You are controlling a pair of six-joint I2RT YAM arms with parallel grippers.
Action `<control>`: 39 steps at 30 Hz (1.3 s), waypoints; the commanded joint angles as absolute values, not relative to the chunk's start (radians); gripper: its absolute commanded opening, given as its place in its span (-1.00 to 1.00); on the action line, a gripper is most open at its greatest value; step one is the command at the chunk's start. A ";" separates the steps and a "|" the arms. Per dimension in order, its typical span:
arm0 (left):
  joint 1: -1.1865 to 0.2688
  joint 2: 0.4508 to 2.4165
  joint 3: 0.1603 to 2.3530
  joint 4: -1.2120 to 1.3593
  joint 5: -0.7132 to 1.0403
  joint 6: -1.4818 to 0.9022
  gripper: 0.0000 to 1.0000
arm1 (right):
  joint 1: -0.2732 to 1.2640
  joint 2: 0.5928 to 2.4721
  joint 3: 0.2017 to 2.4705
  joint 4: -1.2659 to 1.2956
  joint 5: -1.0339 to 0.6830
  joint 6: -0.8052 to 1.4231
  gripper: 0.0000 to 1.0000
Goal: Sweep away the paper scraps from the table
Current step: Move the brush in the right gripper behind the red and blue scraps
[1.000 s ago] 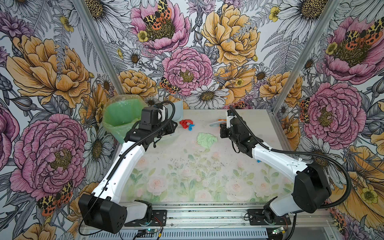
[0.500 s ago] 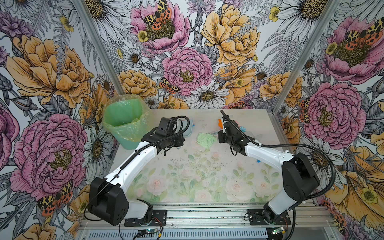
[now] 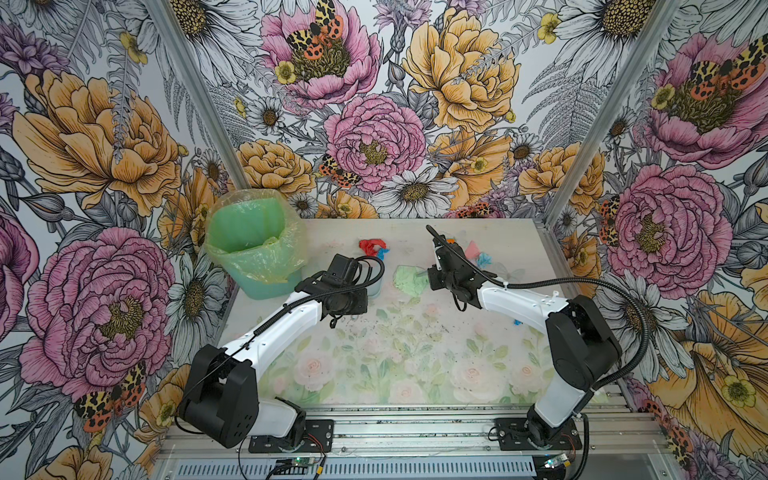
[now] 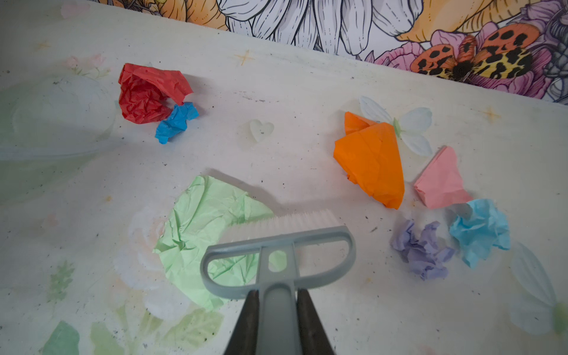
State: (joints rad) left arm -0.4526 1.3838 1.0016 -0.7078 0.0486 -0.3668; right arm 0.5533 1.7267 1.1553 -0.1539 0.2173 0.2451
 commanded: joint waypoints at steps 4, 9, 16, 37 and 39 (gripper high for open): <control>-0.452 1.383 0.957 -0.683 0.000 -0.378 -1.00 | 0.559 1.741 1.241 -0.143 0.229 0.230 -1.00; -0.438 1.387 0.910 -0.650 0.000 -0.391 -1.00 | 0.559 1.778 1.314 -0.141 0.207 0.248 -1.00; -0.413 1.376 0.845 -0.614 0.009 -0.403 -1.00 | 0.560 1.877 1.435 -0.072 0.207 0.325 -1.00; -0.374 1.391 0.799 -0.569 0.033 -0.377 -1.00 | 0.583 2.188 1.638 0.275 0.047 0.527 -1.00; -0.373 1.393 0.796 -0.566 0.034 -0.378 -1.00 | 0.589 2.220 1.669 0.275 0.039 0.530 -1.00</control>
